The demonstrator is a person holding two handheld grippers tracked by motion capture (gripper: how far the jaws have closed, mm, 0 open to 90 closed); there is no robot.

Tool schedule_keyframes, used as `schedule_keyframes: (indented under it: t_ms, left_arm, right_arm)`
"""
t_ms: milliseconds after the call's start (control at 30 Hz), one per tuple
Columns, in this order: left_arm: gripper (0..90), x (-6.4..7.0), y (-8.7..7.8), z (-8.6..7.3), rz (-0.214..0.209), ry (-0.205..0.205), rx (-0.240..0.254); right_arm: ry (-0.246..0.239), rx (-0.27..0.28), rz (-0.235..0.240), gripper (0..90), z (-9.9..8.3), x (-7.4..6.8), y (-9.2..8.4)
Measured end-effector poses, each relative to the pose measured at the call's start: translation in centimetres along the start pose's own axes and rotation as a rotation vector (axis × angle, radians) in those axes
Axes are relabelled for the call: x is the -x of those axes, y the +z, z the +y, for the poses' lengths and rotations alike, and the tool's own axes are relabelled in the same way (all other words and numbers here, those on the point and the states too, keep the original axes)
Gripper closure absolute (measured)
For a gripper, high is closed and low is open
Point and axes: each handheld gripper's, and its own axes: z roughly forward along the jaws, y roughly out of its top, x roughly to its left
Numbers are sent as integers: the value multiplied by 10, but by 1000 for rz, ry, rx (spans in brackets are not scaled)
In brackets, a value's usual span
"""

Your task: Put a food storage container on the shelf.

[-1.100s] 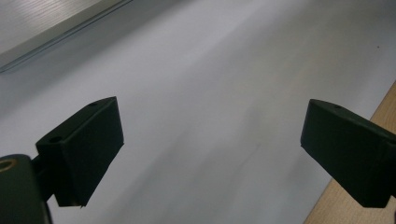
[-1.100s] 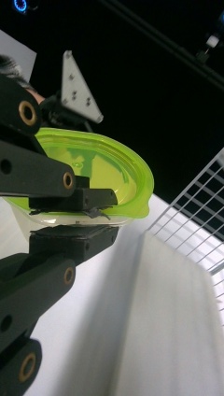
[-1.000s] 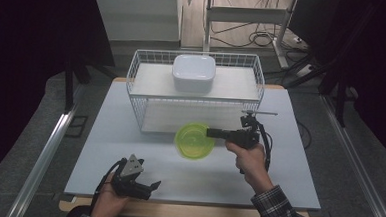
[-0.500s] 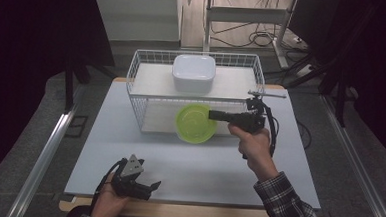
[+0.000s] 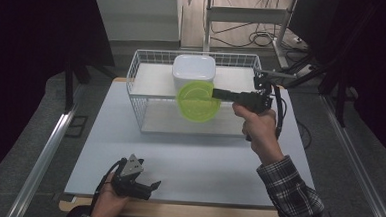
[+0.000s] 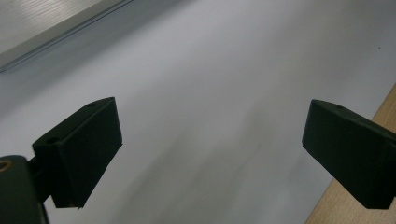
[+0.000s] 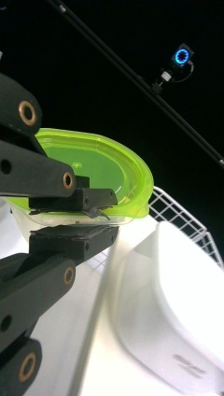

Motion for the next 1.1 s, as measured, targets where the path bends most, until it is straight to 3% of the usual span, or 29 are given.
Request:
schedule_keyframes:
  t_ms: [233,500,667,1100]
  left_arm:
    - [41,0,0,0,-3,-2,-2]
    - [42,0,0,0,-8,-3,-4]
    - [42,0,1,0,-13,-1,-6]
    - [43,1,2,-1,-27,2,-11]
  right_arm:
    - [-3,32,-21,822,24,-8,2]
    - [-11,72,-77,822,51,-16,13]
    - [15,110,-129,822,66,-22,25]
    - [72,181,-244,821,85,-8,45]
